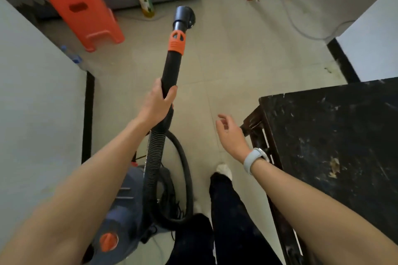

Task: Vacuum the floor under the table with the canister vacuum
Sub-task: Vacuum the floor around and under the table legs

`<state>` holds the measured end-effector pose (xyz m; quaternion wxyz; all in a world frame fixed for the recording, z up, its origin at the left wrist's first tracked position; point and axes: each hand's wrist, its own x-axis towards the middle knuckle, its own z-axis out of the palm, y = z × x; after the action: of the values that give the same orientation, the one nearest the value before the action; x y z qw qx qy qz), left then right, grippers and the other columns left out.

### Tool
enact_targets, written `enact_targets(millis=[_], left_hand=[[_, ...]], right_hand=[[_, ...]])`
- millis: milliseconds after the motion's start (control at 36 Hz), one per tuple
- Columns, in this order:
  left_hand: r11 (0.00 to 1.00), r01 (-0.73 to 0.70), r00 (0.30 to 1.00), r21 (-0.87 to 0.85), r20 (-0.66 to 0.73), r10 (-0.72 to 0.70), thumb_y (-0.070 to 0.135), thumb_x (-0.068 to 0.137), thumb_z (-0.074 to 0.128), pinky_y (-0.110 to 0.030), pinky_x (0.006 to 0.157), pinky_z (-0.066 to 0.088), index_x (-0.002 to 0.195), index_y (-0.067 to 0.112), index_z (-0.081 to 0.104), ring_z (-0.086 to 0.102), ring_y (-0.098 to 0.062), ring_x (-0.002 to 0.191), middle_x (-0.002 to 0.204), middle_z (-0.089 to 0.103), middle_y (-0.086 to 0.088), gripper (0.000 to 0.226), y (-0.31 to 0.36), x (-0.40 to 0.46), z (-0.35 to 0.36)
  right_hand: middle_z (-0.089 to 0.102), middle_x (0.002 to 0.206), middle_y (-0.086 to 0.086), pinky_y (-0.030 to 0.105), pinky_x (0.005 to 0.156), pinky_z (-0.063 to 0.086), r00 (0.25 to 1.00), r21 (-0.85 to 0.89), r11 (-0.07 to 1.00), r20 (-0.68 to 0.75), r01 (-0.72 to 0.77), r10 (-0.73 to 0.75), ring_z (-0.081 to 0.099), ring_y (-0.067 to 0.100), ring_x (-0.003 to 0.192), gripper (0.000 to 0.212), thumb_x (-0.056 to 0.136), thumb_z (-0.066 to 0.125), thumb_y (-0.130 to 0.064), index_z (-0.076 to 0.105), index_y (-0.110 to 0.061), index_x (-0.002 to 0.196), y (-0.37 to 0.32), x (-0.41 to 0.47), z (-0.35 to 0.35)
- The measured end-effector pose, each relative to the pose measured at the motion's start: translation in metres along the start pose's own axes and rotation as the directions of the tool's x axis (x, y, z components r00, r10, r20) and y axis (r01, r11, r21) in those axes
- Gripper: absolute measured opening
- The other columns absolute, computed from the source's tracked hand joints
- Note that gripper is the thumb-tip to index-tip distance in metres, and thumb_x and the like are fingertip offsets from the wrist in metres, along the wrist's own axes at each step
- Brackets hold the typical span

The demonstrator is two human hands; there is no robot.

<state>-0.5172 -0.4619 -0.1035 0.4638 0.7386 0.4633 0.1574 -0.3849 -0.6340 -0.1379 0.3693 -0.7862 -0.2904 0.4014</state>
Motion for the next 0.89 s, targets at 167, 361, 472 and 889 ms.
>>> enact_targets(millis=[167,361,472,889], left_hand=[[0.982,0.015,0.995,0.190,0.098,-0.034,0.034,0.097,0.048,-0.043,0.069,0.057,0.119,0.014,0.043,0.064,-0.023,0.073,0.084,0.062,-0.008,0.030,0.003,0.089,0.012],[0.960,0.004,0.990,0.279,0.131,-0.042,0.033,0.097,0.047,-0.032,0.064,0.048,0.111,0.014,0.046,0.065,-0.022,0.078,0.089,0.064,-0.007,0.023,0.046,0.247,0.050],[0.964,-0.046,0.984,0.261,0.176,0.000,0.035,0.096,0.048,-0.038,0.072,0.053,0.115,0.013,0.048,0.065,-0.024,0.082,0.094,0.065,-0.008,0.028,0.093,0.325,0.073],[0.842,-0.402,0.771,0.359,0.629,0.101,0.038,0.096,0.051,-0.032,0.063,0.048,0.124,0.015,0.041,0.061,-0.017,0.073,0.091,0.062,-0.005,0.037,0.205,0.476,0.193]], right_hand=[[0.057,0.117,0.003,0.030,0.090,0.044,0.992,0.090,0.995,-0.118,-0.031,0.042,0.054,0.015,0.103,0.036,0.101,0.036,-0.026,0.046,-0.013,0.134,-0.010,0.109,-0.031],[0.060,0.113,0.007,0.038,0.091,0.049,0.972,0.243,0.965,-0.184,-0.097,0.144,0.058,0.019,0.099,0.032,0.101,0.037,-0.019,0.050,-0.008,0.128,-0.031,0.245,-0.079],[0.060,0.103,0.006,0.041,0.091,0.049,0.945,0.337,0.930,-0.229,-0.147,0.233,0.058,0.019,0.093,0.030,0.100,0.036,-0.016,0.054,-0.004,0.121,-0.046,0.301,-0.117],[0.061,0.088,0.004,0.027,0.068,0.049,0.729,0.752,0.659,-0.444,-0.013,0.521,0.057,0.016,0.077,0.019,0.099,0.039,-0.014,0.057,-0.011,0.104,-0.064,0.402,-0.251]])
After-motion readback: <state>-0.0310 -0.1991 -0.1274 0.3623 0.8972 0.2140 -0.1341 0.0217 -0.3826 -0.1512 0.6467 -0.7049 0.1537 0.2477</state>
